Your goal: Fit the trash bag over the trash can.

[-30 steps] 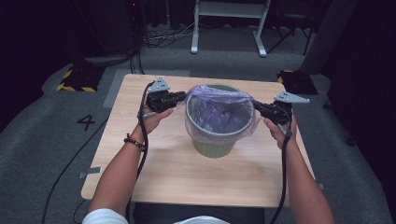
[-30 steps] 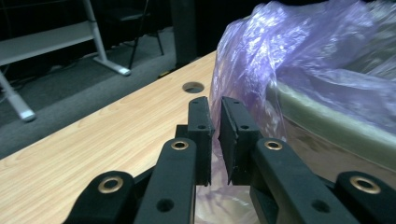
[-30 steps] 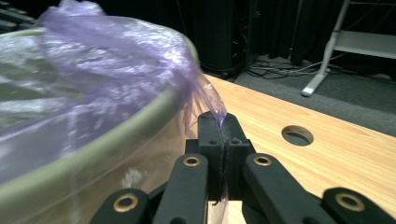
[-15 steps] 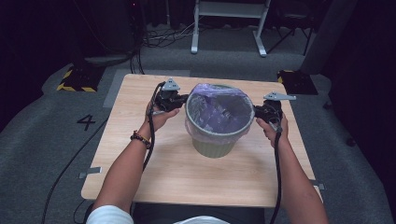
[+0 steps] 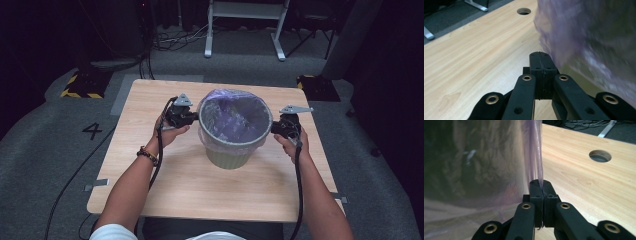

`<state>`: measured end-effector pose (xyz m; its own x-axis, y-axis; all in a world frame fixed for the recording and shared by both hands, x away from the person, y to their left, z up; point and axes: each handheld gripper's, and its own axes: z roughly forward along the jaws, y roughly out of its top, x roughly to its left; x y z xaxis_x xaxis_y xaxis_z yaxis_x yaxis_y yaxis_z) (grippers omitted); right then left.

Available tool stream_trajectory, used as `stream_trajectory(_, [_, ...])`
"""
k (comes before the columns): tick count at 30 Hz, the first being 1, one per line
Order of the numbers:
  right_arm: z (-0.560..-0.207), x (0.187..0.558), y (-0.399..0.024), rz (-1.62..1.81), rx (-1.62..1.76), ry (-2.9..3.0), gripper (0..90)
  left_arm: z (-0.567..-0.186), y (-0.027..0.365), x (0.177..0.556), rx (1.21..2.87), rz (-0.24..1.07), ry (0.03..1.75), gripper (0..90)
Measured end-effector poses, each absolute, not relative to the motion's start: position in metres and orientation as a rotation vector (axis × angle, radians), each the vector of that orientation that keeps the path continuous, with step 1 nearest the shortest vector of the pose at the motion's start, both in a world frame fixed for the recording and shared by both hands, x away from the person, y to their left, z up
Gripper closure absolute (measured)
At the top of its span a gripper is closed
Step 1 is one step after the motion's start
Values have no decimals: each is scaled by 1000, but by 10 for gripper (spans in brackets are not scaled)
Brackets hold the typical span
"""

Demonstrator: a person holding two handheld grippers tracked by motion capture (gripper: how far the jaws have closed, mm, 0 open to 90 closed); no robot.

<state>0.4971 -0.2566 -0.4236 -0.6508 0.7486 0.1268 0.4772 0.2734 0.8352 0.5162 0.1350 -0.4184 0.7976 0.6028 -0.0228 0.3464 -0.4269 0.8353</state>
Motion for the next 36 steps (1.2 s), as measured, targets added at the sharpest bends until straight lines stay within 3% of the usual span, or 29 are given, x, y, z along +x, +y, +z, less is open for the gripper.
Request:
stream_trajectory(12, [-436,479,-269,1352,1109,2263,863,-431,146,482,2060,327,631,900])
stream_trajectory(16, [-434,474,-275,1351,1112,2244,791,-433,151,469,2059,336,610,899])
stream_trajectory(18, [-430,467,-280,1357,1088,2209,644,-432,156,460,2049,331,601,888])
stream_trajectory(19, [-428,465,-281,1365,1073,2205,627,-431,157,457,2041,331,601,872])
stream_trajectory(20, [-428,465,-281,1365,1073,2205,627,-431,157,457,2041,331,601,844])
stream_trajectory(22, [-423,459,-283,1346,1046,2180,542,-428,159,450,2032,354,596,794])
stream_trajectory(23, [-417,453,-286,1351,1012,2166,501,-424,162,445,2016,364,589,696])
stream_trajectory(25, [-411,447,-290,1379,978,2153,478,-420,164,440,2009,384,600,549])
stream_trajectory(29, [-402,442,-296,1395,951,2122,470,-408,173,433,1938,381,582,405])
stream_trajectory(36, [-388,436,-301,1423,932,2070,469,-386,186,431,1816,413,581,269])
